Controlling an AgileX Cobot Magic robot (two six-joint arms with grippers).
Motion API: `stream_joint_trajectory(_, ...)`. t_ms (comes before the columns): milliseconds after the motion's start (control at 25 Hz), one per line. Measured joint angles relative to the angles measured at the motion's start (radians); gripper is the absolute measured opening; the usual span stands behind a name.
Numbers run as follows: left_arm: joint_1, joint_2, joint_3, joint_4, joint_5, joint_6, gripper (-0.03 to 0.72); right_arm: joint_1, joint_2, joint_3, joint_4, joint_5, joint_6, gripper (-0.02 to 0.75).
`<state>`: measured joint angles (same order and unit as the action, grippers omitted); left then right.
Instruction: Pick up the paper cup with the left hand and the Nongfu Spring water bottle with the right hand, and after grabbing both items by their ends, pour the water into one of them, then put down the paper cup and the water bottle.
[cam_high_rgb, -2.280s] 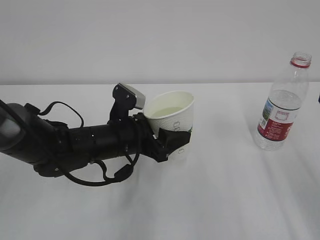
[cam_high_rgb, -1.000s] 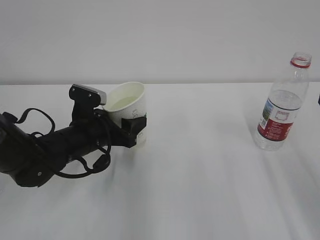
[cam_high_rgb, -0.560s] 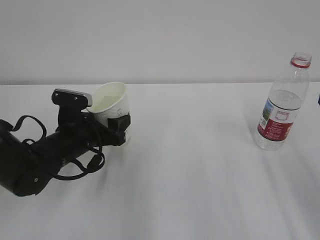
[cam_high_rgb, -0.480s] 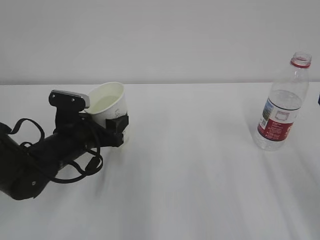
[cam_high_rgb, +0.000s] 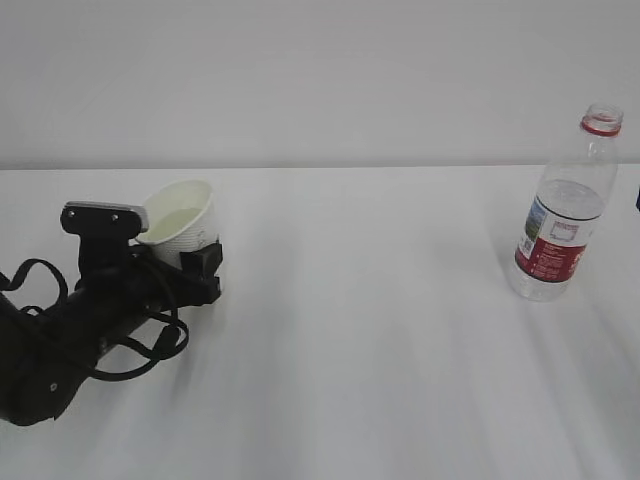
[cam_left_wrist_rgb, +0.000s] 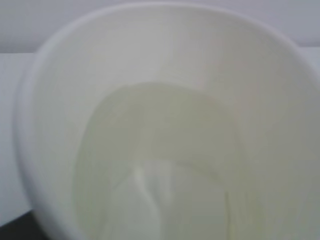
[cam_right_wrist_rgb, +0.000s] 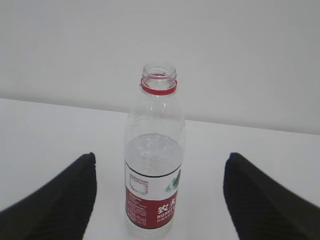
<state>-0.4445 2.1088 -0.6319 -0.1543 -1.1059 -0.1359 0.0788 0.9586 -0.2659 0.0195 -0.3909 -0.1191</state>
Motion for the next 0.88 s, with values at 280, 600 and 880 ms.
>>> stream_joint_trajectory(280,0.0,0.0,0.009,-0.121,-0.002,0.015,0.496,0.0,0.0,0.0,0.0,0.023,-0.001,0.593)
stream_joint_trajectory(600,0.0,0.0,0.009,-0.133,-0.002,0.018,0.495,0.0,0.0,0.0,0.0,0.025,-0.001,0.593)
stream_joint_trajectory(880,0.0,0.0,0.011,-0.133,-0.002,0.018,0.473,0.0,0.0,0.0,0.0,0.026,-0.001,0.593)
